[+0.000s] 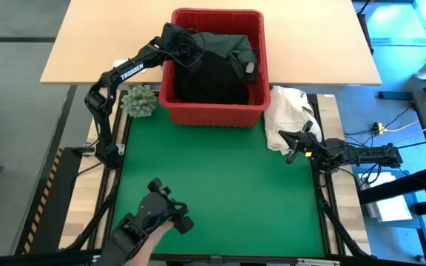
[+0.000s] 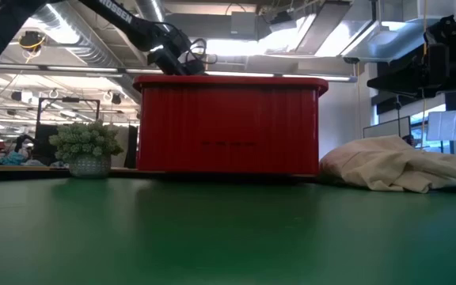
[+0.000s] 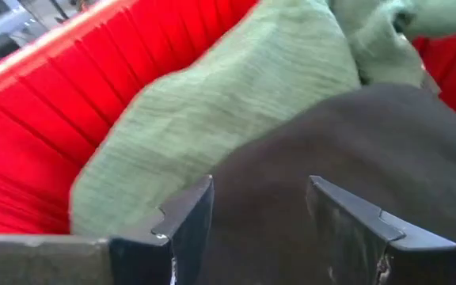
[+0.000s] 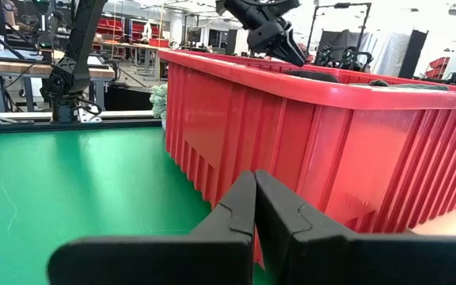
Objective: Fold laundry
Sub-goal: Fold the black shirt
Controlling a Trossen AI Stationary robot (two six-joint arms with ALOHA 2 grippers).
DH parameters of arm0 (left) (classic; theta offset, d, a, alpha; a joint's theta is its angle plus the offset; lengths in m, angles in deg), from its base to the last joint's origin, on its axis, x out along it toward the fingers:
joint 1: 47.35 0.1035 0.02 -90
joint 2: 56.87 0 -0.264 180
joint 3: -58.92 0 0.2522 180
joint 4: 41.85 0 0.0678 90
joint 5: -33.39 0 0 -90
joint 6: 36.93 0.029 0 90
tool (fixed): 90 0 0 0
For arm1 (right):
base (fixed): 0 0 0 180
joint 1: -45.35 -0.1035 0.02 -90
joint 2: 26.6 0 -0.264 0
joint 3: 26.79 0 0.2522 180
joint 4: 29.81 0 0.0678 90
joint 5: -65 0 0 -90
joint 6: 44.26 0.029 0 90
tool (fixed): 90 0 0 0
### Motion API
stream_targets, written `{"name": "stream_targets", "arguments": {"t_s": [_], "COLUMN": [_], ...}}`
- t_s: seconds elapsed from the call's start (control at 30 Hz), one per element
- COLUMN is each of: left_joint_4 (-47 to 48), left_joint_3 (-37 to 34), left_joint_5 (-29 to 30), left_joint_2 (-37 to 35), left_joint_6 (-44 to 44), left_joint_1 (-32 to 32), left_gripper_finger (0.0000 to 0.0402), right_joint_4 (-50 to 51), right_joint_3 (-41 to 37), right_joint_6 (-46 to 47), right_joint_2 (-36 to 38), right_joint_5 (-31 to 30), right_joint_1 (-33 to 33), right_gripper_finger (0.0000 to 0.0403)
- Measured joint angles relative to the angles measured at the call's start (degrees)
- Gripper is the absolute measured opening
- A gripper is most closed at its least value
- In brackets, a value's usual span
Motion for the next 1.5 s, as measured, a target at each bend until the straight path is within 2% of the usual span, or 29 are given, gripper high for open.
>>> {"name": "stream_targets", "arguments": {"t_s": [0.2, 0.4, 0.8, 0.93, 1.03, 1.13, 1.27, 1.3, 1.5], "left_joint_4": [1.0, 1.4, 3.3, 2.8, 2.9, 3.1, 2.7, 2.4, 2.8], "left_joint_3": [0.0, 0.0, 0.0, 0.0, 0.0, 0.0, 0.0, -0.1, 2.1], "left_joint_5": [0.3, 3.1, 2.1, 2.1, 2.0, 2.0, 2.1, 2.1, 3.5], "left_joint_2": [0.0, 0.9, 4.7, 4.7, 4.7, 4.7, 4.7, 4.5, 0.7], "left_joint_6": [1.0, 0.9, 1.5, 2.9, 3.0, 4.3, 6.2, 6.2, 7.5], "left_joint_1": [0.4, 0.4, 0.3, 0.2, 0.2, 0.0, -0.6, -0.7, -3.0], "left_gripper_finger": [0.0250, 0.0289, 0.0292, 0.0261, 0.0213, 0.0146, 0.0032, 0.0016, 0.0003], "right_joint_4": [0.0, 0.0, 0.0, 0.0, 0.0, 0.0, 0.0, 0.0, 0.0], "right_joint_3": [0.0, 0.0, 0.0, 0.0, 0.0, 0.0, 0.0, 0.0, 0.0], "right_joint_6": [0.0, 0.0, 0.0, 0.0, 0.0, 0.0, 0.0, 0.0, 0.0], "right_joint_2": [0.0, 0.0, 0.0, 0.0, 0.0, 0.0, 0.0, 0.0, 0.0], "right_joint_5": [0.0, 0.0, 0.0, 0.0, 0.0, 0.0, 0.0, 0.0, 0.0], "right_joint_1": [0.0, 0.0, 0.0, 0.0, 0.0, 0.0, 0.0, 0.0, 0.0], "right_gripper_finger": [0.0005, 0.0005, 0.0005, 0.0005, 0.0005, 0.0005, 0.0005, 0.0005, 0.0005]}}
